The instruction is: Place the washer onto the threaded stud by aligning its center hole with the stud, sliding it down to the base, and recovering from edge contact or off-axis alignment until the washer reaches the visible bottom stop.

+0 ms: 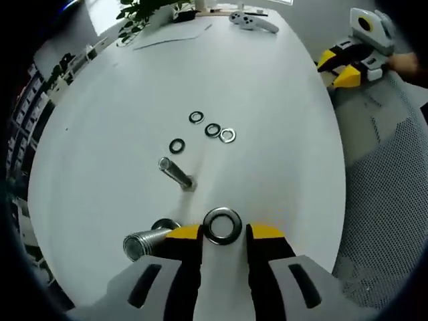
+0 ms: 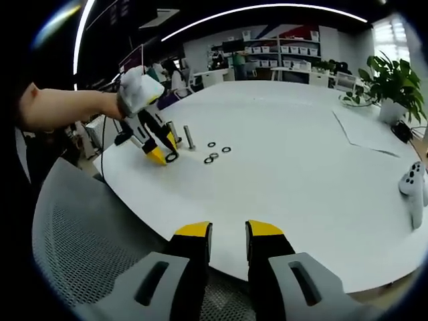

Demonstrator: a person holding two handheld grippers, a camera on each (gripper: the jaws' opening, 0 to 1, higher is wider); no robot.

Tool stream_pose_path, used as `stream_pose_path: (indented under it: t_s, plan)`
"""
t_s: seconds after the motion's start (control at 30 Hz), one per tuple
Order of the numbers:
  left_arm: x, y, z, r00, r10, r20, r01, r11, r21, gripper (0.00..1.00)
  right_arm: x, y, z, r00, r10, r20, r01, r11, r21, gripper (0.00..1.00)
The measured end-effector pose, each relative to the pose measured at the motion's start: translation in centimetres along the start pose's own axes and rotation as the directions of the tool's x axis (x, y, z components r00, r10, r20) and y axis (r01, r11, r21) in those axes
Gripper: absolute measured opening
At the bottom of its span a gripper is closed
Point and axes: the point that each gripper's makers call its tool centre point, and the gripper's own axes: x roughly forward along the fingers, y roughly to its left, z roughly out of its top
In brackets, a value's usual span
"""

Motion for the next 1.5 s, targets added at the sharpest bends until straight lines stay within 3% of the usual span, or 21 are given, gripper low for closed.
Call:
stream_pose_path:
  t_s: [0.3, 0.67, 1.0, 1.5]
  plan:
    - [-0.1, -0.1, 0.0, 1.000, 0.004, -0.008, -0.004, 1.000, 0.006, 0.20, 0.0, 0.0, 0.0, 1.000, 0.002, 0.002, -0.002, 1.000, -0.002, 0.23]
    - [-0.3, -0.3, 0.0, 0.995, 0.080, 0.052, -0.081, 0.997, 0.012, 0.19, 0.0, 0.0, 0.2, 1.000, 0.000, 0.011, 0.000, 1.000, 0.002, 0.23]
    - [-1.5, 0.1, -0.2, 0.983, 0.135, 0.122, -0.127, 0.990, -0.067, 0.18, 0.0, 0.0, 0.2, 1.000, -0.001, 0.013, 0.001, 1.000, 0.002, 0.23]
    - [-4.0, 0.3, 0.2, 0.964, 0.196, 0.180, -0.174, 0.976, -0.129, 0.18, 0.0, 0.0, 0.1, 1.000, -0.001, 0.009, 0.001, 1.000, 0.003, 0.23]
